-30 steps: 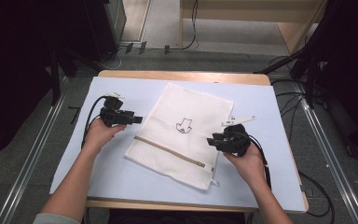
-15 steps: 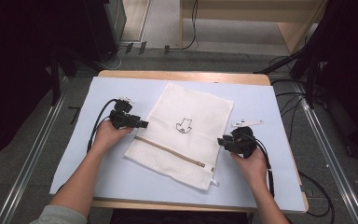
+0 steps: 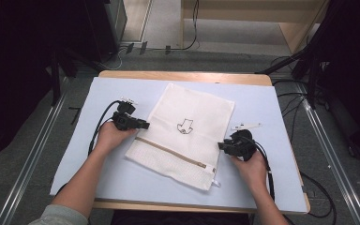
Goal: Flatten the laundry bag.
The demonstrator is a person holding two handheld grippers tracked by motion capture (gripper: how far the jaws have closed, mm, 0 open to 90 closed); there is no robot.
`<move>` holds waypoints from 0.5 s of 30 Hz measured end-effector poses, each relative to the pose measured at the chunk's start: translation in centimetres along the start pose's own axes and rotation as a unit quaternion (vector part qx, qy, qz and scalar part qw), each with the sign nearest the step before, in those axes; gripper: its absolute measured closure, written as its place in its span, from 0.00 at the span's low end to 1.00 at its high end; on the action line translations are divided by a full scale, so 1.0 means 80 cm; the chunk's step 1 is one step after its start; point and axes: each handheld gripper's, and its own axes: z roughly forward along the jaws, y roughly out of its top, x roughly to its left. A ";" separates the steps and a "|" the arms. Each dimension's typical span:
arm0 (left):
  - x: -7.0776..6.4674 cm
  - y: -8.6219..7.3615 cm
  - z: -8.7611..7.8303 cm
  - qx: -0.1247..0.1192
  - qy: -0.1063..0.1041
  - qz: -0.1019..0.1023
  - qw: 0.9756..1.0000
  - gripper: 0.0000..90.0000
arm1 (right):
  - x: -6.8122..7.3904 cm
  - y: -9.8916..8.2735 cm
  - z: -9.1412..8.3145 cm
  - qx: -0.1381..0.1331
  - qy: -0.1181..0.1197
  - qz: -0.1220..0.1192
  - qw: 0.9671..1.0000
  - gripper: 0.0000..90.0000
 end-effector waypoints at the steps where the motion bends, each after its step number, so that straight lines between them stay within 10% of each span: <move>1: 0.000 0.000 0.000 0.000 0.000 0.000 1.000 0.81 | 0.000 0.000 0.000 0.000 0.000 0.000 1.000 0.74; 15: -0.003 0.000 0.002 0.004 0.003 0.011 1.000 1.00 | 0.013 0.003 0.009 -0.007 -0.027 -0.013 1.000 0.88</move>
